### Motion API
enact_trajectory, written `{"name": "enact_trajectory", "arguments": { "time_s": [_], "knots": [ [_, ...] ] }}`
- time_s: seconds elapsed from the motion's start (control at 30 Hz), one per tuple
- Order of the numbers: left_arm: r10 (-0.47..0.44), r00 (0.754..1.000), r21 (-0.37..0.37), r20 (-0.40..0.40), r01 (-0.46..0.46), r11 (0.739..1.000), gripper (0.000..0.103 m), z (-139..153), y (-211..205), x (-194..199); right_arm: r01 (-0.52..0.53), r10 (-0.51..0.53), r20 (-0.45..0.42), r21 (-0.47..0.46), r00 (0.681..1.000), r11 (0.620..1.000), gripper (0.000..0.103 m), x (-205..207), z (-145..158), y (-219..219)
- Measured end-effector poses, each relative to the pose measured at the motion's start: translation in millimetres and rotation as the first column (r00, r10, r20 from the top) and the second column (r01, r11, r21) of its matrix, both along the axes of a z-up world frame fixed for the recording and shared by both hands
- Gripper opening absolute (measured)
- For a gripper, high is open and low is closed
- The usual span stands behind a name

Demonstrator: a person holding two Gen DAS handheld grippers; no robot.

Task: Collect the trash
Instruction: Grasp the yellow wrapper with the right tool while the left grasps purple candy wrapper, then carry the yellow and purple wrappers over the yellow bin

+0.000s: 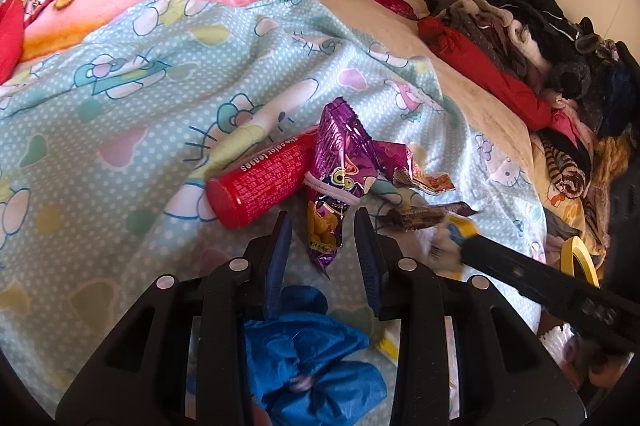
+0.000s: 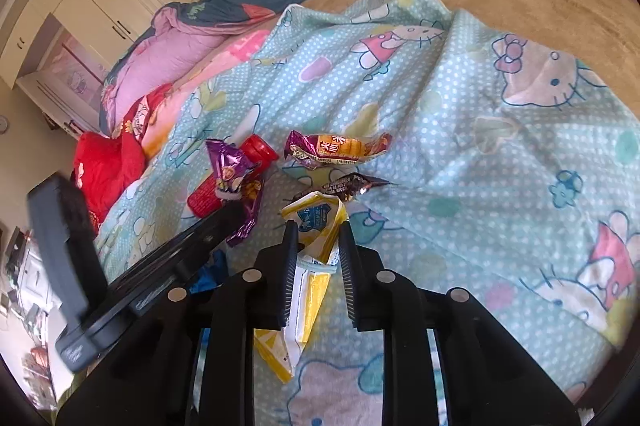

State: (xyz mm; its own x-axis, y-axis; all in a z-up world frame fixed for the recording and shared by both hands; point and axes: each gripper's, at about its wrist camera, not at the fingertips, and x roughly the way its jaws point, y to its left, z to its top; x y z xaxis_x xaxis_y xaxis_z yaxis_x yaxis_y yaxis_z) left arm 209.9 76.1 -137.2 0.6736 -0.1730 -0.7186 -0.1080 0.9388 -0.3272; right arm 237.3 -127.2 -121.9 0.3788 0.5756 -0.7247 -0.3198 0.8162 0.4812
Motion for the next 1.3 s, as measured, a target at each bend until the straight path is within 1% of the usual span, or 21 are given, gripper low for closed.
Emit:
{"name": "enact_trajectory", "arguments": {
  "time_s": [0.07, 0.1, 0.2, 0.33, 0.5, 0.53, 0.63, 0.77, 0.93, 1.3],
  "knots": [
    [0.007, 1.000, 0.003, -0.004, -0.007, 1.000, 0.016, -1.7, -0.5, 1.7, 0.004, -0.003, 0.013, -0.005, 1.000, 1.000, 0.019, -6.9, 1.9, -5.8],
    [0.009, 1.000, -0.001, -0.005, -0.009, 1.000, 0.014, -2.4, -0.5, 2.6, 0.007, -0.007, 0.017, -0.003, 1.000, 1.000, 0.019, -9.6, 2.7, -8.8],
    [0.006, 1.000, 0.008, 0.002, -0.006, 1.000, 0.012, -0.9, -2.8, 1.5, 0.021, -0.021, 0.020, 0.017, 1.000, 1.000, 0.018, -18.0, 5.4, -18.9],
    [0.007, 1.000, -0.019, 0.029, -0.006, 1.000, 0.012, 6.0, -3.3, -4.6, 0.031, -0.032, 0.026, 0.050, 0.999, 0.998, 0.016, -31.7, 10.4, -33.0],
    [-0.003, 0.998, -0.024, 0.063, 0.005, 1.000, 0.011, 17.2, -9.3, -15.7, 0.038, -0.040, 0.046, 0.041, 0.998, 0.998, 0.015, -44.5, 16.4, -41.7],
    [-0.006, 0.998, -0.023, 0.068, 0.007, 1.000, 0.011, 19.3, -10.5, -16.9, 0.038, -0.040, 0.051, 0.038, 0.998, 0.999, 0.012, -47.5, 17.7, -43.6],
    [-0.017, 0.996, -0.024, 0.088, 0.019, 1.000, 0.011, 26.4, -17.9, -22.1, 0.032, -0.036, 0.059, 0.059, 0.998, 0.998, 0.010, -55.0, 21.6, -48.3],
    [-0.028, 0.994, -0.037, 0.105, 0.032, 0.999, 0.011, 33.7, -28.0, -26.5, 0.017, -0.019, 0.092, 0.026, 0.996, 1.000, 0.009, -63.5, 27.6, -47.1],
    [-0.053, 0.990, -0.027, 0.129, 0.057, 0.998, 0.011, 46.2, -41.2, -32.2, 0.026, -0.031, 0.118, 0.042, 0.992, 0.999, 0.009, -72.0, 37.9, -53.4],
    [-0.089, 0.978, -0.007, 0.189, 0.092, 0.996, 0.011, 78.3, -63.9, -44.8, 0.044, -0.055, 0.203, 0.059, 0.978, 0.997, 0.009, -89.0, 71.9, -72.2]
  ]
}}
